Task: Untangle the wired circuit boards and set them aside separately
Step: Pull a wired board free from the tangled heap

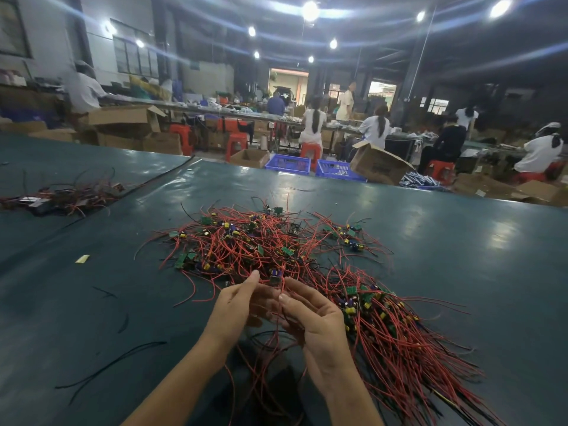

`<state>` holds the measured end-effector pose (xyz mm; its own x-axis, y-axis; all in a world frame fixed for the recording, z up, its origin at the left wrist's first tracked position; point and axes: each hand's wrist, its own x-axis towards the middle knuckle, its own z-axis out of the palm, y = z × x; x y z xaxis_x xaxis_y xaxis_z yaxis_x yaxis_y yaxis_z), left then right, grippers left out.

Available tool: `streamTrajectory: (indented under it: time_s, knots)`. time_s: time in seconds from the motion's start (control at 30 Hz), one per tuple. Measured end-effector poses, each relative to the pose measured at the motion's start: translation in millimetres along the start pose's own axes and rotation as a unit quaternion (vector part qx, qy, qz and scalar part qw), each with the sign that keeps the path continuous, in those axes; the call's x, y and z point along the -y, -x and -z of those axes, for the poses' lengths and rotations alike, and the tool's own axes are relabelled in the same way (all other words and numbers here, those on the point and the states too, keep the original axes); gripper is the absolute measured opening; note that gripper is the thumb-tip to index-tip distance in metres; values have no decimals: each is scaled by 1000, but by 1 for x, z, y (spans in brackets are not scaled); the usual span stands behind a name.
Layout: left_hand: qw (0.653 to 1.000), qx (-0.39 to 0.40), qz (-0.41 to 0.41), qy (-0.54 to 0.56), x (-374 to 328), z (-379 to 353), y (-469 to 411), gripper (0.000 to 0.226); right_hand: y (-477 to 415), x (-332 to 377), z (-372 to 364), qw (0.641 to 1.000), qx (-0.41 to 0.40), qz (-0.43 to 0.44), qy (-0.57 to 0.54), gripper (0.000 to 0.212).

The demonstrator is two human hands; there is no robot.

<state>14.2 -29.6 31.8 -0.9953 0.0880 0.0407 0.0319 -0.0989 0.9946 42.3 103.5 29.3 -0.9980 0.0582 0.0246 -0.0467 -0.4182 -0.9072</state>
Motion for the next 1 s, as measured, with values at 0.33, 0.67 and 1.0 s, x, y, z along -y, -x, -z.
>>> streamTrajectory:
  time_s: [0.33, 0.67, 1.0]
  knots:
    - [967, 45, 1, 249, -11, -4, 4, 17, 7, 10, -1, 980, 65, -95, -161, 32]
    - [990, 11, -57, 125, -7, -5, 4, 22, 9, 17, 9, 929, 100, -105, -341, 67]
    - [999, -16, -37, 35, 0, -6, 0, 29, 6, -3, -13, 999, -50, -12, 3, 30]
